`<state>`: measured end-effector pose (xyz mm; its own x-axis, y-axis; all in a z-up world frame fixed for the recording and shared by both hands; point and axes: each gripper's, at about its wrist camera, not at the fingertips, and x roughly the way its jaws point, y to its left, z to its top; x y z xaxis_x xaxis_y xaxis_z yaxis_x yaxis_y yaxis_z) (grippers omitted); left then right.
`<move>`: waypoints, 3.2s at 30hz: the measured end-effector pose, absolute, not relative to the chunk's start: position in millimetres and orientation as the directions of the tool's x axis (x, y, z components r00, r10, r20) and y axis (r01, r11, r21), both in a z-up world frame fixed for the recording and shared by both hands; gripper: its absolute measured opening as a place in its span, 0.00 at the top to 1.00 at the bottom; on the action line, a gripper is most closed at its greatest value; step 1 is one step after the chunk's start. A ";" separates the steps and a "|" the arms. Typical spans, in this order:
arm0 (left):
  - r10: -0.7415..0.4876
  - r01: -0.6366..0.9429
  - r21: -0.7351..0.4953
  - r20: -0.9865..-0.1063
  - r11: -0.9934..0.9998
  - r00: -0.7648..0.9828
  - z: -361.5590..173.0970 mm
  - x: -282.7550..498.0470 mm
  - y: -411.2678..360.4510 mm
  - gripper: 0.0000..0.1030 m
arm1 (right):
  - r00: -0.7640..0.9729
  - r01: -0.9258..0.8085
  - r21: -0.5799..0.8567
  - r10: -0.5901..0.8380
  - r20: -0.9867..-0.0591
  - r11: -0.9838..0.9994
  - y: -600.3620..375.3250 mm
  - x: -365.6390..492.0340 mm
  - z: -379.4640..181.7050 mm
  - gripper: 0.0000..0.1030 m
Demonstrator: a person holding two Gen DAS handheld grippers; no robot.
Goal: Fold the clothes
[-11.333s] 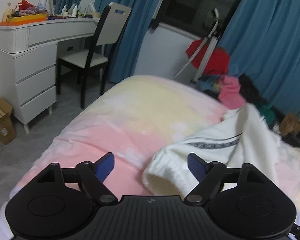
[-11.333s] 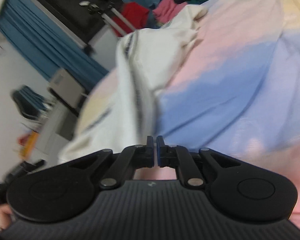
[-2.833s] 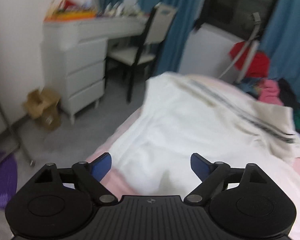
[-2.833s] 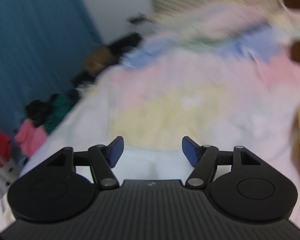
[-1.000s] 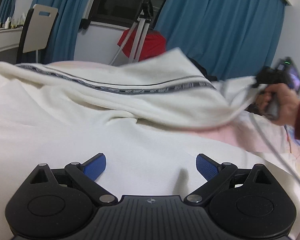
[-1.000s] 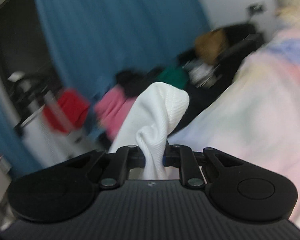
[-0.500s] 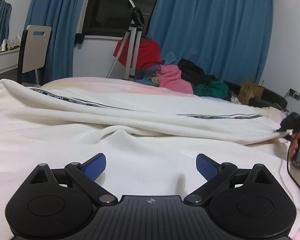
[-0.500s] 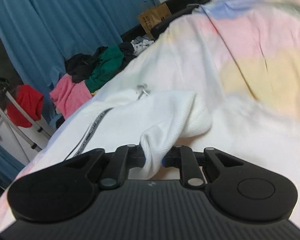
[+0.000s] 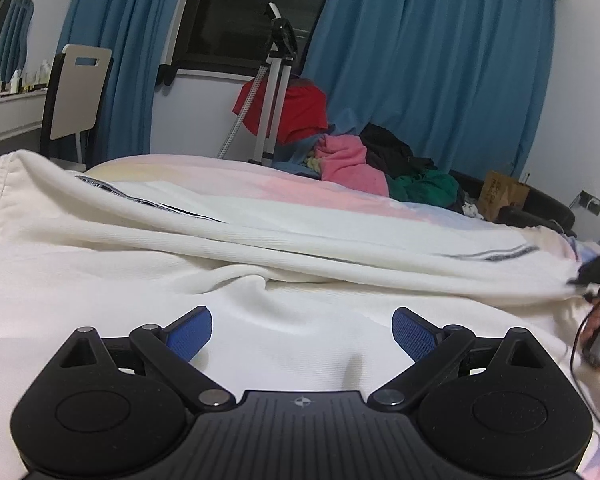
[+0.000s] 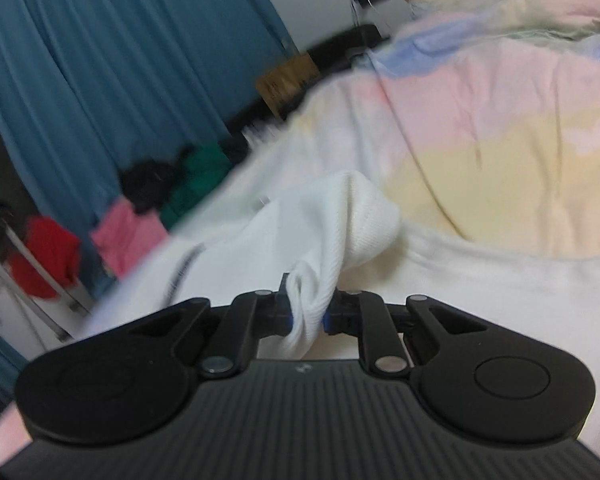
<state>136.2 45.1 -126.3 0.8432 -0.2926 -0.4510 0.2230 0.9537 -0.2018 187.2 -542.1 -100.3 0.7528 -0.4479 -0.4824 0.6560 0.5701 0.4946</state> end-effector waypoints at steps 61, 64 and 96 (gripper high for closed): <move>-0.145 -0.588 -0.702 -0.683 0.402 0.716 -116.8 7.1 318.2 0.13 | 0.662 0.731 0.630 -0.490 -0.566 0.260 -572.6 15.3 -99.9 0.94; -0.153 -0.545 -0.747 -0.632 0.382 0.760 -115.8 8.0 318.6 0.20 | 0.668 0.726 0.630 -0.500 -0.551 0.276 -571.2 18.1 -98.1 0.94; -0.009 -0.334 -0.749 -0.414 0.572 0.910 -5.4 13.6 289.1 0.98 | 0.731 0.643 0.678 -0.550 -0.404 0.356 -572.2 7.9 -22.1 0.95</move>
